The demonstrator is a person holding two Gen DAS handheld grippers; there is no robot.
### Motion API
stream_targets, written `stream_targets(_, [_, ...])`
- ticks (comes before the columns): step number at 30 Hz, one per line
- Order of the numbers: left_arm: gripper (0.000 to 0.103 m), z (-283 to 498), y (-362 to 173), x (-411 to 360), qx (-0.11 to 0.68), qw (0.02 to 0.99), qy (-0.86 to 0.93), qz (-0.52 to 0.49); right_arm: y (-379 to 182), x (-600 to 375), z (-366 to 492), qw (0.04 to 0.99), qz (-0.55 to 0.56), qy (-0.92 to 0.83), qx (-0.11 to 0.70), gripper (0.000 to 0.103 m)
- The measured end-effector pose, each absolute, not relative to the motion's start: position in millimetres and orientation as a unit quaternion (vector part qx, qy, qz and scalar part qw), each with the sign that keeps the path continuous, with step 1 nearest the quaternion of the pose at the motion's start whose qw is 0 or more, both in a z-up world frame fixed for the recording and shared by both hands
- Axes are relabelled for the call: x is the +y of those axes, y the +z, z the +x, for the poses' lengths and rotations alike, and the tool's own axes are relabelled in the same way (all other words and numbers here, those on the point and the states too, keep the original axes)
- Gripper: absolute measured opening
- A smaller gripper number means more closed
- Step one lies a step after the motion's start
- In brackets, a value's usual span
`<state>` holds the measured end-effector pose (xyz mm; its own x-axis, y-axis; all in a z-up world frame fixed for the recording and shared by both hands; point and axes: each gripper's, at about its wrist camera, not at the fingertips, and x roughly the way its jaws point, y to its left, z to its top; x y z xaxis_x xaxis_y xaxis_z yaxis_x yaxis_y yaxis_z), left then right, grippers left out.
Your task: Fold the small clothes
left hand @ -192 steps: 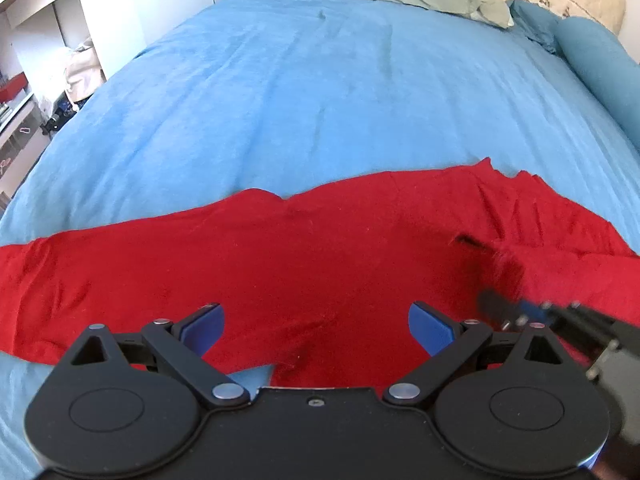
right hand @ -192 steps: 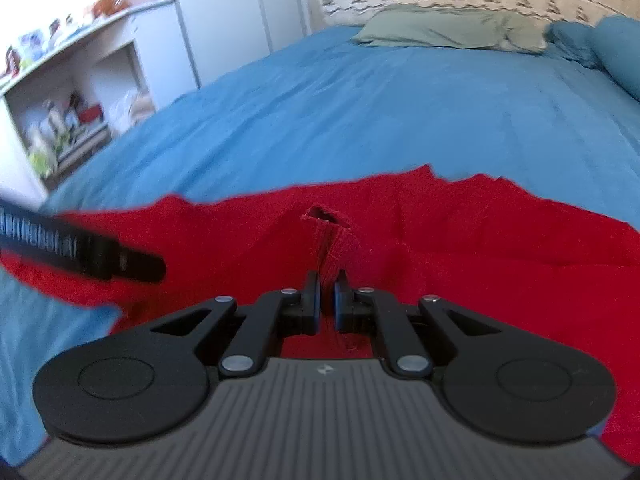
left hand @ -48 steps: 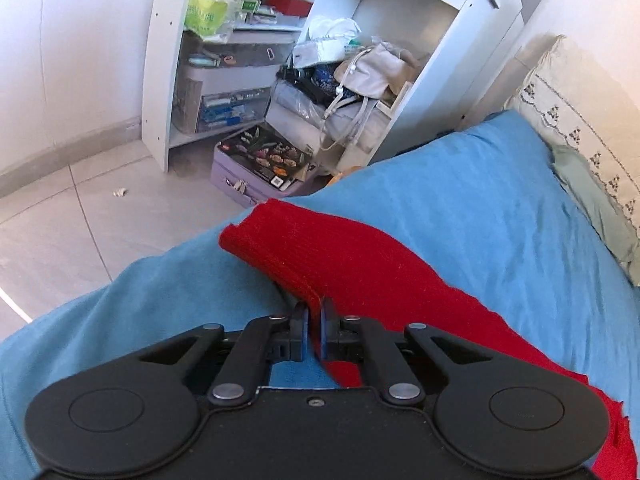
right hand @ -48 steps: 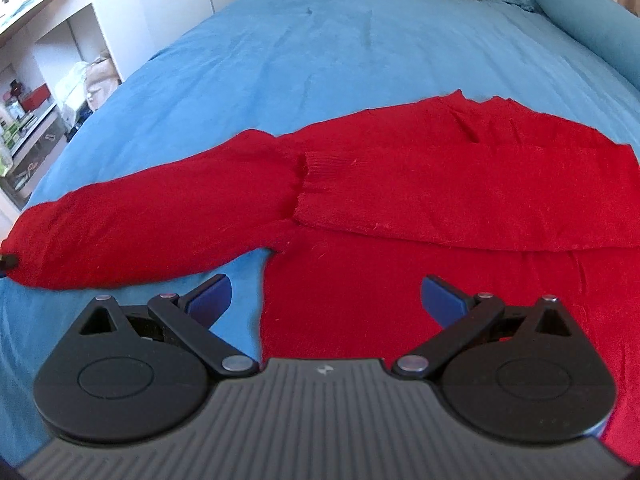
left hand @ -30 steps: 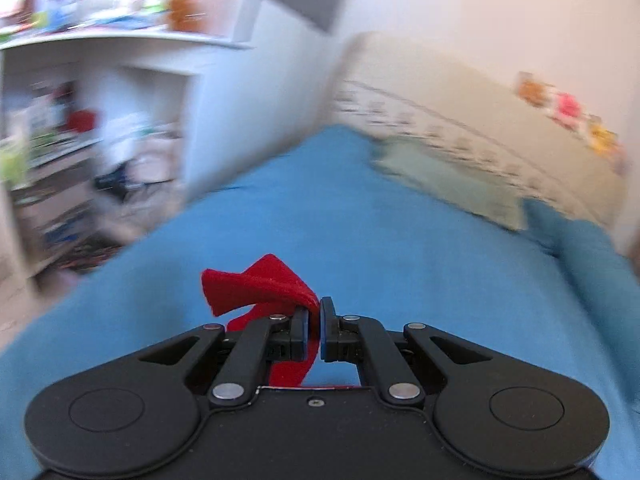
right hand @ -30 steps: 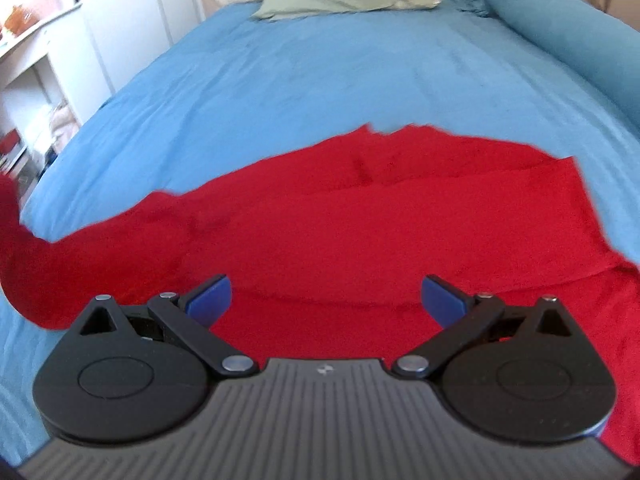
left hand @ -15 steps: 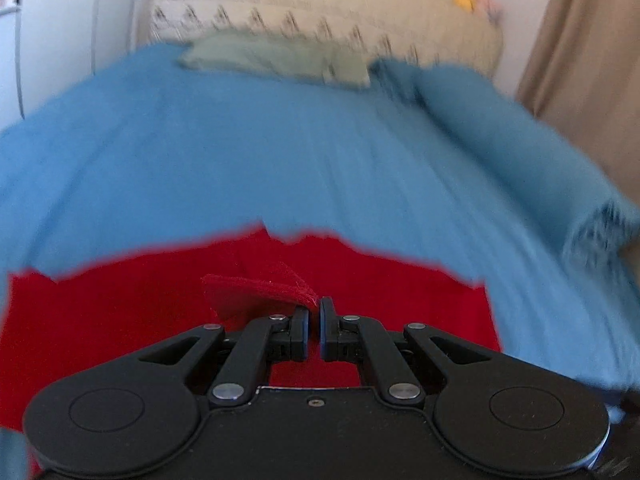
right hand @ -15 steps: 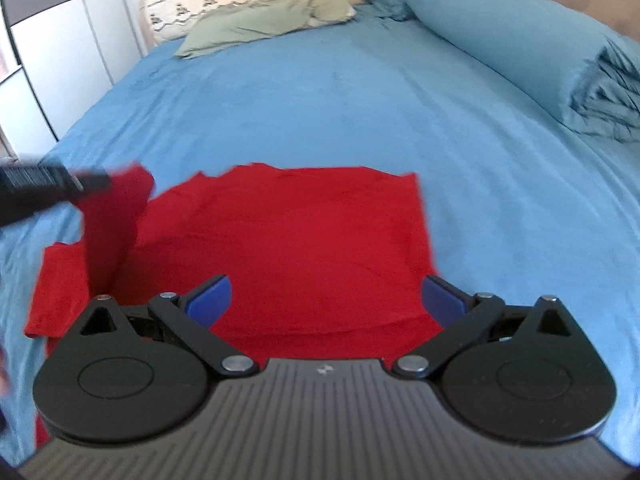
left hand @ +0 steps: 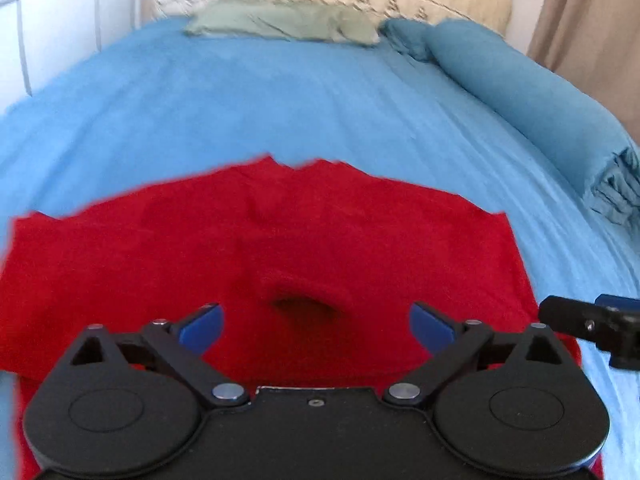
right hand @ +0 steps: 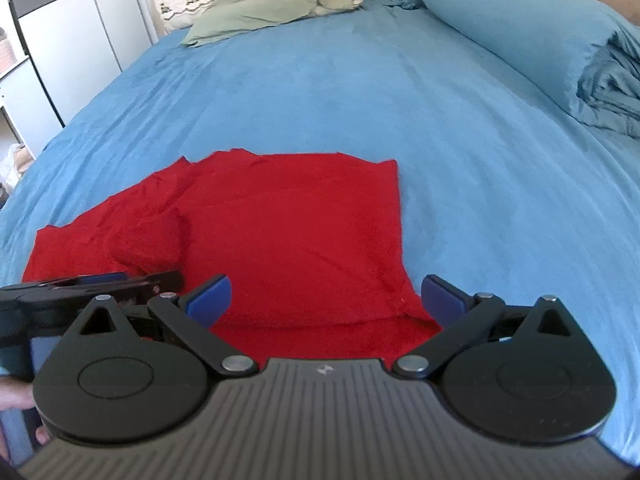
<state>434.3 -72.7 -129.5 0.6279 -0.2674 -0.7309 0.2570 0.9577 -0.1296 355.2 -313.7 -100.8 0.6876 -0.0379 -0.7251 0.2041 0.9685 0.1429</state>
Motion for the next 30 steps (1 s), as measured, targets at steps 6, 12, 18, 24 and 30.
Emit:
stream_targets(6, [0.102,437.4,-110.4,-7.6,0.403,0.912,-0.074,0.015,-90.9,-290.8,370.5,0.915,0.092,-0.016,0.393,0.103])
stream_targets(12, [0.102,444.5,-108.9,52.8,0.42,0.907,-0.034,0.006,-84.1,-232.4,392.1,0.924,0.008,0.037,0.381,0.103])
stream_targets(18, [0.102,437.4,-110.7,87.9,0.424,0.905,-0.027,0.011,-103.6,-176.4,416.4,0.925,-0.07,0.074,0.367,0.103])
stream_targets(24, [0.102,429.3,-114.1,106.3,0.43,0.902,-0.029,0.005,-140.6,-130.1,438.9,0.9,-0.21,0.091,0.372,0.076])
stream_targets(30, [0.102,425.8,-114.5,114.5,0.434,0.9,-0.027,-0.011,-161.5,-109.3,449.8,0.88,-0.268,0.111,0.377,0.043])
